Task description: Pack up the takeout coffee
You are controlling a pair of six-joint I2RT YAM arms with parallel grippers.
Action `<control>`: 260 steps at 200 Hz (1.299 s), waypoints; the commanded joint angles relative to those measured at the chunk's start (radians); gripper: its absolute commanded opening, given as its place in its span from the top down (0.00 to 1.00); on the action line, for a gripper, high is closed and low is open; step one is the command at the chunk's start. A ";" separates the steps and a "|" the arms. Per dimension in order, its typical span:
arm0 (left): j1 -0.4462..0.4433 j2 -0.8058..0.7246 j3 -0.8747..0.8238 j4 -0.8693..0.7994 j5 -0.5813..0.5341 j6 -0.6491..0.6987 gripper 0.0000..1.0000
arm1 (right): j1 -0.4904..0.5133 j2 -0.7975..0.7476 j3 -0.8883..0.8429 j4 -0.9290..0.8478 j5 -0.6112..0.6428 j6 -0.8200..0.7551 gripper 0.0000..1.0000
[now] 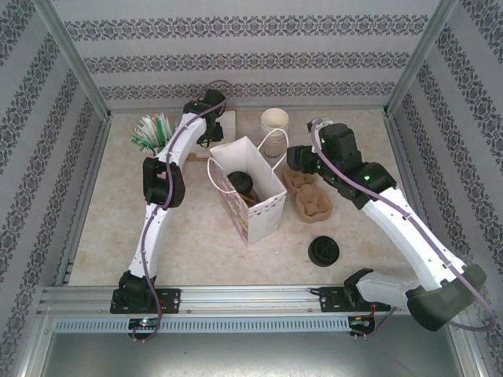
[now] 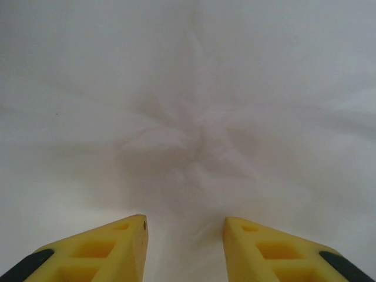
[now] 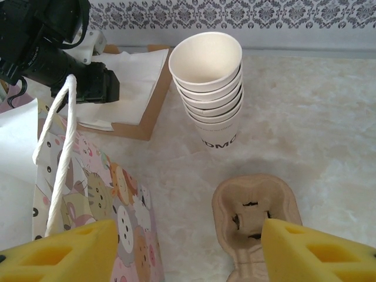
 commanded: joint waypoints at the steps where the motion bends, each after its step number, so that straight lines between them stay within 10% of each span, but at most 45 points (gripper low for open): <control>1: 0.011 0.026 -0.006 -0.011 -0.028 0.022 0.61 | -0.008 -0.007 -0.012 0.007 -0.014 0.015 0.35; 63: 0.011 0.039 -0.010 0.002 0.046 0.021 0.66 | -0.008 -0.004 -0.011 0.009 -0.017 0.015 0.35; 145: 0.011 -0.018 0.046 -0.030 0.048 0.050 1.00 | -0.008 -0.007 -0.006 0.010 -0.011 0.010 0.35; 260: -0.043 -0.494 0.041 0.015 0.032 0.174 1.00 | -0.009 -0.024 -0.015 0.033 0.005 0.005 0.35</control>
